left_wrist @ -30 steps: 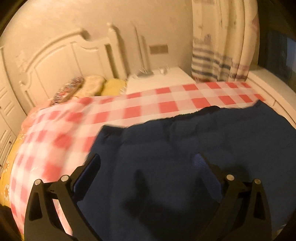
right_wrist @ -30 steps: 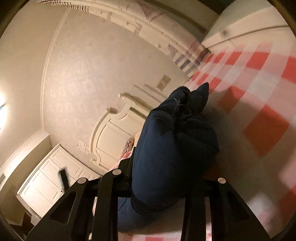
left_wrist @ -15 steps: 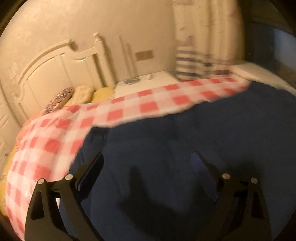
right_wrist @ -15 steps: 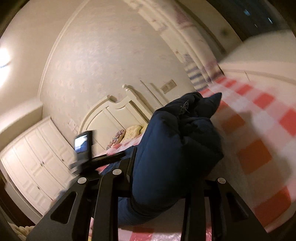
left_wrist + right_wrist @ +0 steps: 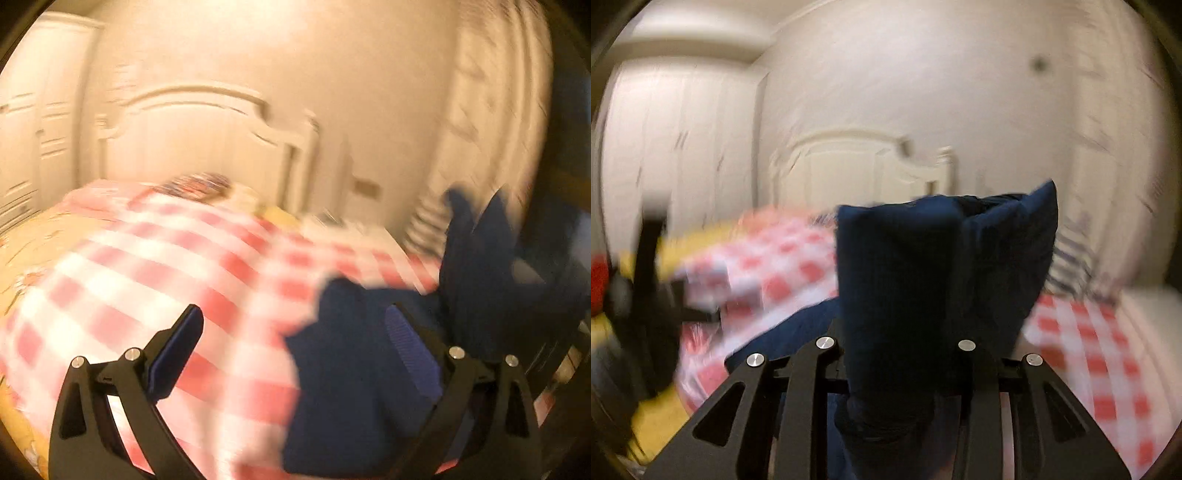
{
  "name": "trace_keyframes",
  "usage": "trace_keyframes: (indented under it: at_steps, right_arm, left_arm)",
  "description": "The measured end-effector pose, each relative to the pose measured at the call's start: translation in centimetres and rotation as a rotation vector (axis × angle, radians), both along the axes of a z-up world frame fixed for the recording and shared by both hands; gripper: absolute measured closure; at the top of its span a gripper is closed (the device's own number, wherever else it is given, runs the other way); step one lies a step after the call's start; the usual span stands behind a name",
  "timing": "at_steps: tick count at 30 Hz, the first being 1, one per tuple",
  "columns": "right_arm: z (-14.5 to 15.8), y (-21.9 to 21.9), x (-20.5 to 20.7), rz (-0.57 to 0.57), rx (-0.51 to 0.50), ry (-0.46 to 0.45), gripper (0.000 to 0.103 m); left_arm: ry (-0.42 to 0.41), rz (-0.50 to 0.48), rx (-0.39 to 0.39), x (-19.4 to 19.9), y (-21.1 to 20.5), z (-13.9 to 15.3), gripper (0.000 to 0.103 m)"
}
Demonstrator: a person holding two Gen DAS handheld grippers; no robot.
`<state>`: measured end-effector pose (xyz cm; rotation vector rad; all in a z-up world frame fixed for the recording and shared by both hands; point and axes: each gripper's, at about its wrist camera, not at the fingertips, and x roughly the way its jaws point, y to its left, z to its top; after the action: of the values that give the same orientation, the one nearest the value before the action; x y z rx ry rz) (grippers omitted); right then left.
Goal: Fold large clothes
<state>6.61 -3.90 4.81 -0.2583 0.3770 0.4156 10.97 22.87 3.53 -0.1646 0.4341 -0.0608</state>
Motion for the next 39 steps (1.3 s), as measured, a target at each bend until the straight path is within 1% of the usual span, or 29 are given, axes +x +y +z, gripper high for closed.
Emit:
trace_keyframes:
  at_steps: [1, 3, 4, 5, 6, 7, 8, 9, 12, 14, 15, 16, 18, 19, 20, 21, 22, 23, 25, 26, 28, 30, 31, 33, 34, 35, 36, 37, 39]
  right_arm:
    - [-1.4, 3.9, 0.6, 0.048, -0.104, 0.018, 0.069]
    - [-4.5, 9.4, 0.9, 0.127, -0.252, 0.044, 0.068]
    - [-7.2, 12.5, 1.1, 0.169, -0.357, 0.067, 0.066]
    - [-9.3, 14.7, 0.7, 0.196, -0.441, 0.064, 0.052]
    - [-10.9, 16.1, 0.3, 0.199, -0.503, 0.022, 0.05]
    - [-12.2, 17.1, 0.2, 0.181, -0.559, -0.021, 0.044]
    - [-12.5, 17.2, 0.2, 0.171, -0.567, -0.024, 0.044]
    - [-12.4, 17.0, 0.4, 0.168, -0.556, -0.017, 0.043]
    - [-11.9, 15.9, 0.5, 0.194, -0.52, -0.002, 0.043]
    - [-12.1, 15.5, 0.2, 0.191, -0.519, -0.024, 0.04]
    - [-12.3, 15.6, -0.8, 0.186, -0.525, -0.037, 0.039]
    - [-12.0, 15.6, -0.9, 0.187, -0.531, -0.039, 0.038]
    - [-11.3, 15.9, -1.8, 0.225, -0.518, -0.012, 0.029]
    - [-10.6, 14.9, -2.6, 0.282, -0.467, 0.022, 0.019]
    - [-9.6, 13.8, -3.2, 0.323, -0.404, 0.045, 0.017]
    - [-8.8, 12.8, -3.7, 0.343, -0.356, 0.054, 0.017]
    - [-7.6, 10.8, -4.3, 0.358, -0.278, 0.068, 0.017]
    - [-7.0, 9.5, -4.4, 0.35, -0.23, 0.076, 0.021]
    - [-5.6, 6.4, -3.8, 0.302, -0.13, 0.093, 0.025]
    - [-4.9, 4.3, -3.2, 0.262, -0.059, 0.105, 0.027]
    - [-4.0, 1.4, -1.8, 0.191, 0.046, 0.131, 0.027]
    - [-4.1, -1.3, 0.1, 0.104, 0.139, 0.188, 0.027]
    - [-4.7, -1.9, 1.0, 0.08, 0.161, 0.22, 0.027]
    - [-6.5, -1.9, 2.3, 0.065, 0.154, 0.287, 0.027]
    - [-7.9, -1.1, 2.3, 0.074, 0.105, 0.265, 0.026]
    - [-8.6, -0.7, 1.7, 0.076, 0.066, 0.216, 0.024]
    - [-9.2, 0.3, 1.2, 0.075, 0.0, 0.155, 0.024]
    - [-9.5, 0.6, 1.1, 0.072, -0.023, 0.136, 0.023]
    - [-9.5, 0.7, 1.3, 0.071, -0.031, 0.148, 0.023]
  left_arm:
    - [-0.014, 0.026, -0.005, 0.0, 1.3, 0.9, 0.005]
    - [-0.023, 0.043, 0.007, 0.1, 2.5, 1.8, 0.004]
    - [-0.016, 0.036, 0.022, 0.3, 2.4, 2.1, 0.003]
    - [0.0, 0.017, 0.045, 0.8, 2.2, 2.1, 0.003]
    - [0.012, -0.001, 0.065, 1.0, 1.8, 2.2, 0.003]
    - [0.036, -0.035, 0.098, 1.8, 1.1, 2.0, 0.003]
    - [0.054, -0.063, 0.124, 2.5, 0.4, 2.0, 0.003]
    - [0.069, -0.097, 0.148, 2.8, -0.2, 1.9, 0.003]
    - [0.108, -0.19, 0.188, 6.1, -3.4, 2.3, 0.003]
    - [0.129, -0.238, 0.201, 8.3, -6.0, 2.2, 0.003]
    - [0.136, -0.274, 0.226, 9.6, -7.9, 2.2, 0.003]
    - [0.145, -0.292, 0.253, 10.6, -9.3, 2.0, 0.003]
    - [0.178, -0.311, 0.276, 12.0, -11.2, 1.1, 0.003]
    - [0.2, -0.321, 0.279, 13.0, -12.0, 0.6, 0.003]
    - [0.211, -0.317, 0.282, 13.6, -12.4, 0.1, 0.003]
    - [0.223, -0.301, 0.289, 14.3, -12.6, -0.5, 0.003]
    - [0.233, -0.285, 0.29, 14.9, -12.6, -0.9, 0.003]
    - [0.244, -0.272, 0.285, 15.5, -12.5, -1.3, 0.003]
    - [0.273, -0.242, 0.262, 16.5, -11.9, -2.2, 0.003]
    - [0.289, -0.234, 0.252, 16.9, -11.5, -2.7, 0.003]
    - [0.324, -0.227, 0.233, 17.1, -10.8, -4.3, 0.002]
    - [0.322, -0.211, 0.225, 16.6, -10.4, -5.7, 0.002]
    - [0.305, -0.195, 0.22, 16.2, -10.2, -6.5, 0.002]
    - [0.256, -0.167, 0.216, 15.1, -10.0, -7.6, 0.002]
    - [0.235, -0.146, 0.225, 14.7, -9.9, -7.9, 0.002]
    - [0.222, -0.132, 0.233, 14.4, -9.9, -8.1, 0.002]
    - [0.207, -0.115, 0.242, 14.1, -9.8, -8.4, 0.002]
    - [0.203, -0.106, 0.244, 13.9, -9.8, -8.5, 0.002]
    - [0.203, -0.096, 0.241, 13.9, -9.7, -8.6, 0.002]
